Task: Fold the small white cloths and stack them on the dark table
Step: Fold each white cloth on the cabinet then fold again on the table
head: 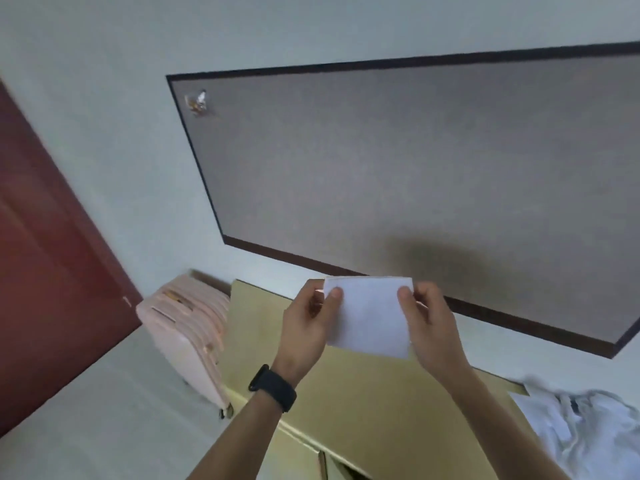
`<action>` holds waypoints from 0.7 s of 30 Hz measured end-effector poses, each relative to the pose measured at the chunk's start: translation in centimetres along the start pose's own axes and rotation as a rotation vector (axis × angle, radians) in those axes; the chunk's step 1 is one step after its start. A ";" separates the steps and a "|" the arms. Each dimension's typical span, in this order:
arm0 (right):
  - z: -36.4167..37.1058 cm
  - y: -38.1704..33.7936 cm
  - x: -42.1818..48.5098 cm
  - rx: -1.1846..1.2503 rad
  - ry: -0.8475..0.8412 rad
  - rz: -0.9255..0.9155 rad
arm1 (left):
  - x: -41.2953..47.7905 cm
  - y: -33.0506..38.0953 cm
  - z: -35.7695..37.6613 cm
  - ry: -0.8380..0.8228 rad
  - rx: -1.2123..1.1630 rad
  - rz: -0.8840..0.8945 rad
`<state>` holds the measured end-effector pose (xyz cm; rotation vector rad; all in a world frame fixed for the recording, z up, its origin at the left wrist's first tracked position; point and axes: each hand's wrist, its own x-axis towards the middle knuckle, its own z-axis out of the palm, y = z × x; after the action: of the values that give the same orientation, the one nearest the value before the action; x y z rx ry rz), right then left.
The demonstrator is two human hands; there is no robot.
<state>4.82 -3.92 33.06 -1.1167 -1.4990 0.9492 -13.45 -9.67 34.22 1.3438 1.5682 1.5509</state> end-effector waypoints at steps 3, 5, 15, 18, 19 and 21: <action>3.3 -2.6 -3.8 -0.028 -0.097 -0.081 | -5.1 0.9 -3.9 0.187 0.040 -0.007; 6.0 -4.1 -6.7 -0.036 -0.195 -0.116 | -8.5 1.5 -6.9 0.301 0.083 -0.048; 23.8 -12.1 -26.3 0.091 -0.659 -0.146 | -29.8 1.7 -27.5 0.816 0.182 -0.229; 30.1 -15.0 -34.6 0.122 -0.816 -0.162 | -37.9 1.9 -34.4 0.973 0.227 -0.292; 31.6 -15.7 -36.9 0.132 -0.857 -0.165 | -40.1 2.1 -36.3 1.005 0.232 -0.314; 36.0 -18.1 -44.1 0.154 -0.969 -0.195 | -46.8 2.0 -41.9 1.116 0.223 -0.349</action>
<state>-30.45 -52.10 31.89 -0.3544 -2.1833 1.5422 -34.38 -68.88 31.79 0.1399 2.4798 2.0393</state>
